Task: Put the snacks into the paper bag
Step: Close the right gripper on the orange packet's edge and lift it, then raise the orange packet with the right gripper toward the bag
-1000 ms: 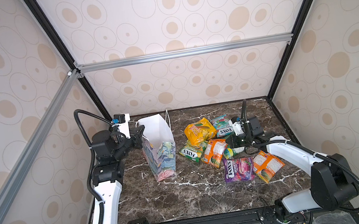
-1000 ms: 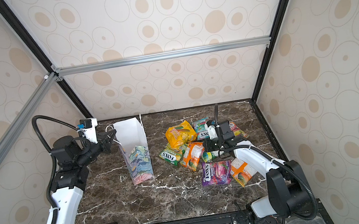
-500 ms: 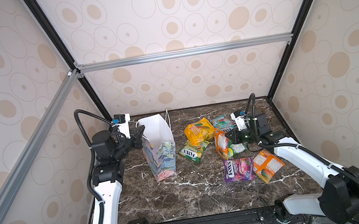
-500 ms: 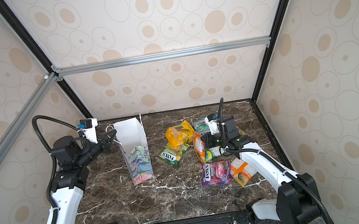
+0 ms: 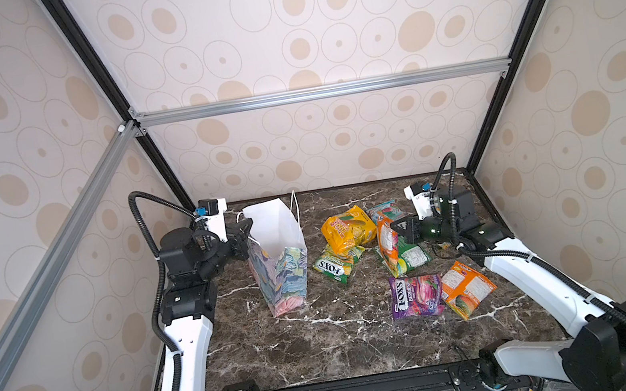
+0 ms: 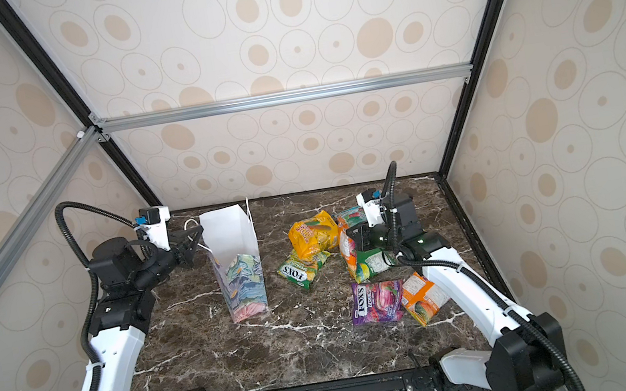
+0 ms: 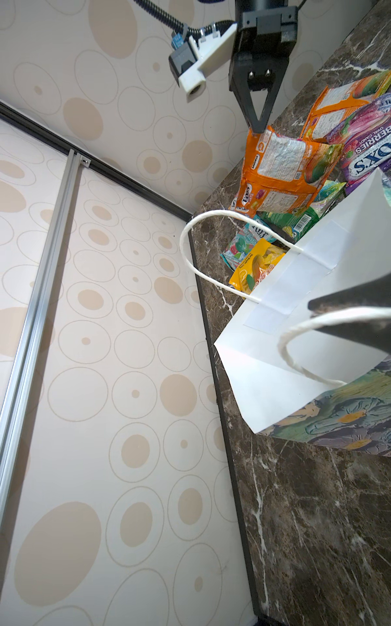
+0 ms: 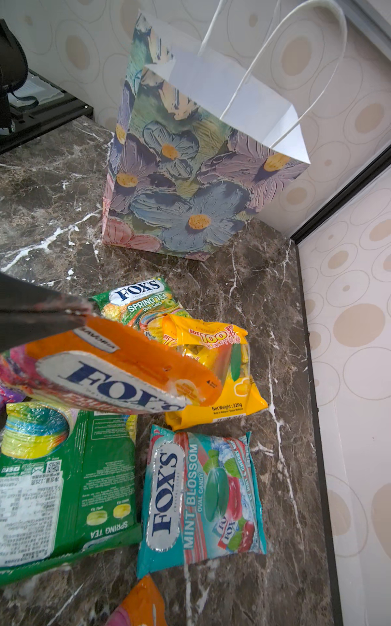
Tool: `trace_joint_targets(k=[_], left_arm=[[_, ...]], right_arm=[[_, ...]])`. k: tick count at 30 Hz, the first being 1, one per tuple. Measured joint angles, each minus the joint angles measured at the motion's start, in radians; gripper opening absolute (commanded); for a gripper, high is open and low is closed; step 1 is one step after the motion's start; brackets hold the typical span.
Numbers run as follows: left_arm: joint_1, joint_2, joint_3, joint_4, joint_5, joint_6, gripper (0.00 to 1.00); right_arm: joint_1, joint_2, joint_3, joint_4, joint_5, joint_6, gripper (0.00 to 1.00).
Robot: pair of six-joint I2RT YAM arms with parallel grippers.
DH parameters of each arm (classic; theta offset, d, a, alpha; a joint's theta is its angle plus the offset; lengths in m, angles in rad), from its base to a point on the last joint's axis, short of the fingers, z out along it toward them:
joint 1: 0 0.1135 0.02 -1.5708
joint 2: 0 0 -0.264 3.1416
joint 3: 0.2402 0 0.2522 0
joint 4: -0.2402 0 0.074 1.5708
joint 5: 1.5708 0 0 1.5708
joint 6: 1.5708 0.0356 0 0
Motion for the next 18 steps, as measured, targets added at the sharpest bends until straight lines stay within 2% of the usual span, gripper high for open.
trace_joint_targets(k=[8, 18], left_arm=[[0.0, -0.005, -0.005, 0.006, 0.0, 0.0, 0.0], [0.0, -0.005, -0.005, 0.008, 0.0, -0.001, 0.0]], right_arm=[[0.007, -0.032, 0.05, -0.002, -0.007, -0.003, 0.0], [0.077, -0.032, 0.208, -0.024, 0.002, -0.048, 0.0]])
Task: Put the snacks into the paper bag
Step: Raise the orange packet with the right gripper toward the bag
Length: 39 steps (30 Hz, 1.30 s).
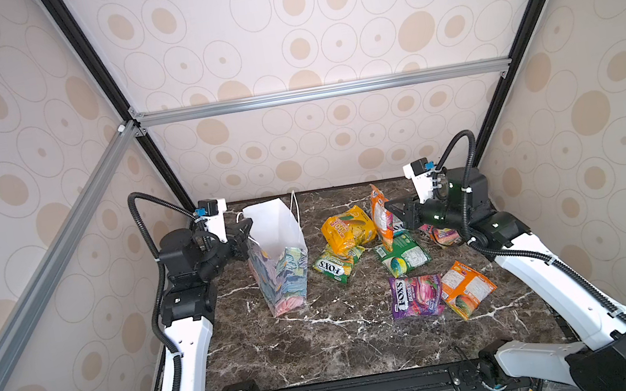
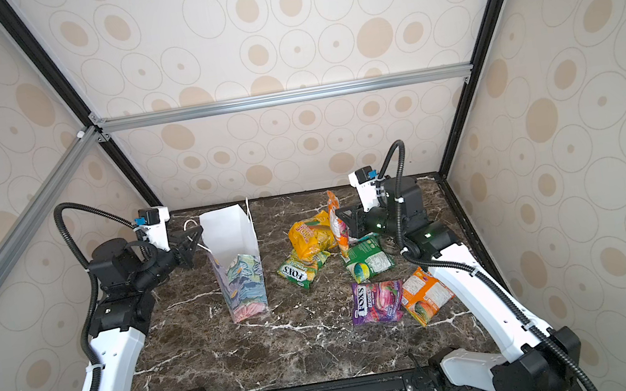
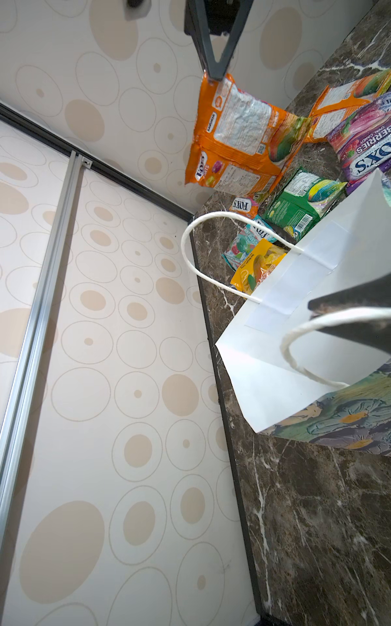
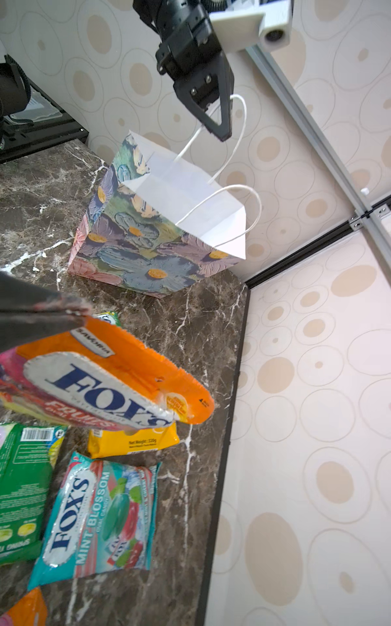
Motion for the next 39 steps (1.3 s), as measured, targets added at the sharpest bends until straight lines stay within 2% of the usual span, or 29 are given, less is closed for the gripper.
trace_joint_targets(k=[23, 39], left_arm=[[0.0, 0.0, -0.001, 0.008, -0.001, -0.007, 0.0], [0.0, -0.001, -0.002, 0.014, -0.001, -0.01, 0.0]], right_arm=[[0.171, 0.207, 0.393, 0.003, 0.025, -0.063, 0.0], [0.258, 0.348, 0.599, 0.066, 0.023, -0.066, 0.0]])
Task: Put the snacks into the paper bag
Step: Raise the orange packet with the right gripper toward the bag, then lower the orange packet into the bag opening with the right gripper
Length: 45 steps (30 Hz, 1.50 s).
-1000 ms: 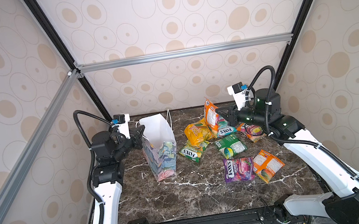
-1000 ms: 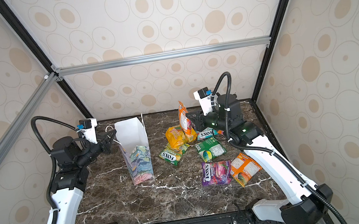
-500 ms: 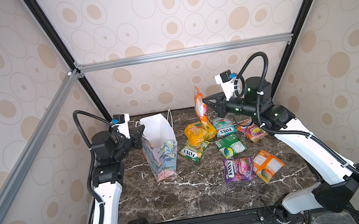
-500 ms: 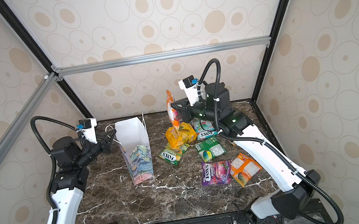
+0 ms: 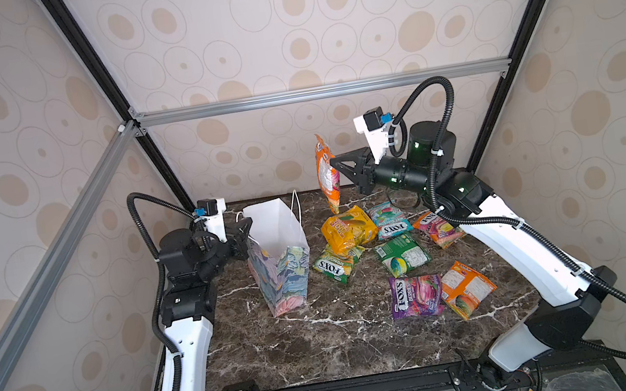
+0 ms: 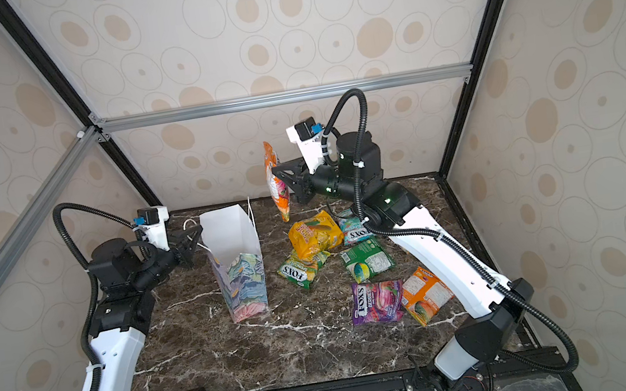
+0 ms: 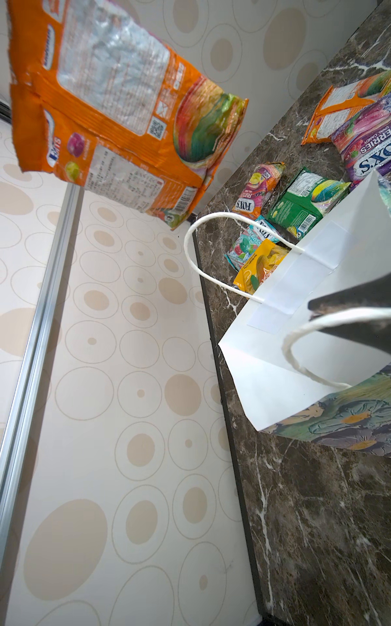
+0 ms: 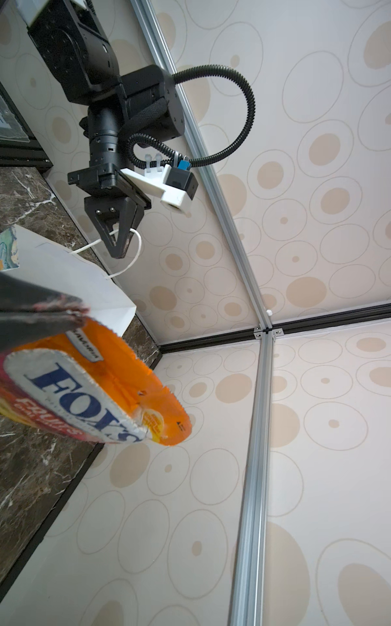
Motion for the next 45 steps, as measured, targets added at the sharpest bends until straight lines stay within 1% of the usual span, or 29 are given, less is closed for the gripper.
trace_joint_targets(k=[8, 16, 21, 33, 39, 45], left_arm=[[0.0, -0.003, -0.003, 0.0, 0.0, -0.001, 0.0], [0.0, -0.011, -0.005, 0.0, 0.0, -0.001, 0.0], [0.0, -0.015, -0.005, 0.0, -0.006, -0.001, 0.0], [0.0, -0.016, -0.005, 0.0, -0.011, -0.001, 0.0], [0.0, -0.016, -0.006, 0.0, -0.012, -0.001, 0.0], [0.0, -0.016, -0.006, 0.0, -0.014, -0.001, 0.0]], right_arm=[[0.048, 0.093, 0.147, 0.019, -0.022, -0.001, 0.0], [0.115, 0.204, 0.31, 0.003, -0.038, -0.024, 0.0], [0.139, 0.248, 0.365, -0.001, -0.053, -0.027, 0.0], [0.15, 0.345, 0.407, -0.05, -0.1, -0.024, 0.0], [0.151, 0.367, 0.407, -0.086, -0.158, -0.026, 0.0], [0.153, 0.385, 0.407, -0.127, -0.183, -0.039, 0.0]])
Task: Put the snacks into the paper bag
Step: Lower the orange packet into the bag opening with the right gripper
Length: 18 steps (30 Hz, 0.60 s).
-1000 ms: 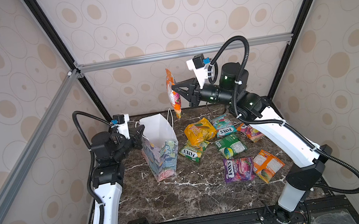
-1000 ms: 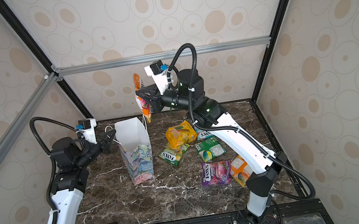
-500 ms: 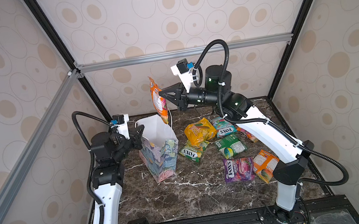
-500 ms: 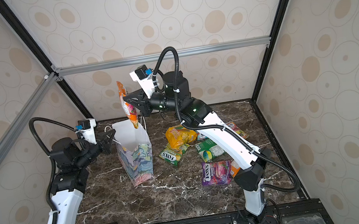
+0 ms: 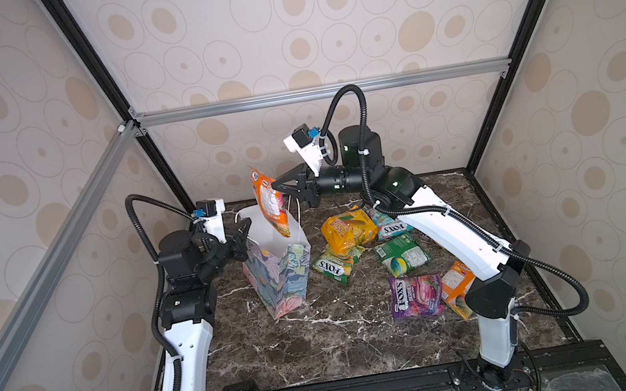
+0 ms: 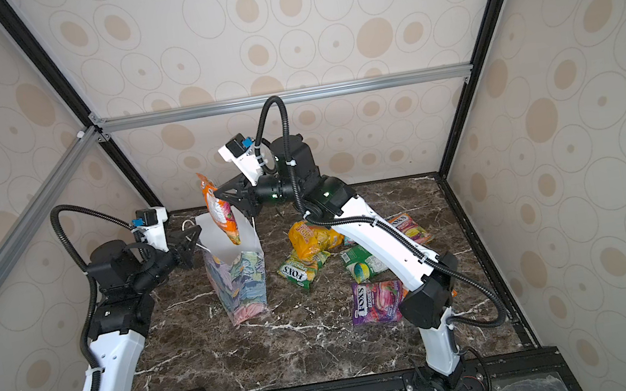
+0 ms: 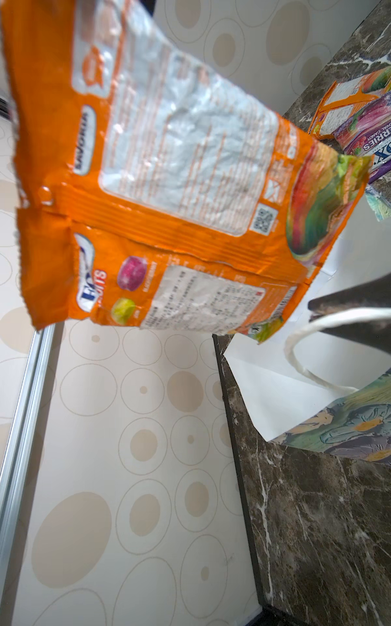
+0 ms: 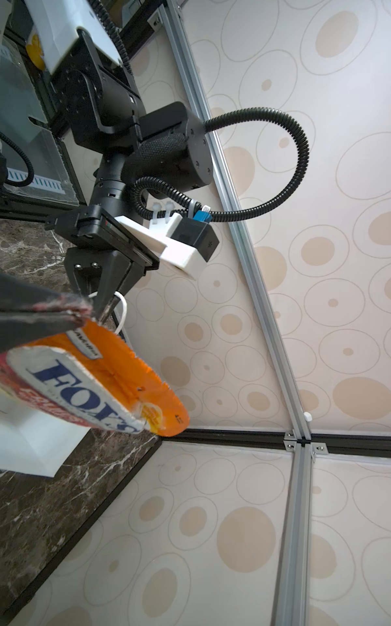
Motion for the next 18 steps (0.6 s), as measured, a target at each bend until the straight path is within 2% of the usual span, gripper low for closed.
trace_joint_targets(k=[6, 18], left_arm=[[0.0, 0.0, 0.0, 0.0, -0.002, 0.0, 0.0], [0.0, 0.0, -0.003, 0.0, -0.003, 0.0, 0.0]], right_arm=[[0.0, 0.003, -0.042, -0.008, 0.003, -0.006, 0.0], [0.001, 0.003, -0.154, 0.0, 0.08, -0.012, 0.0]])
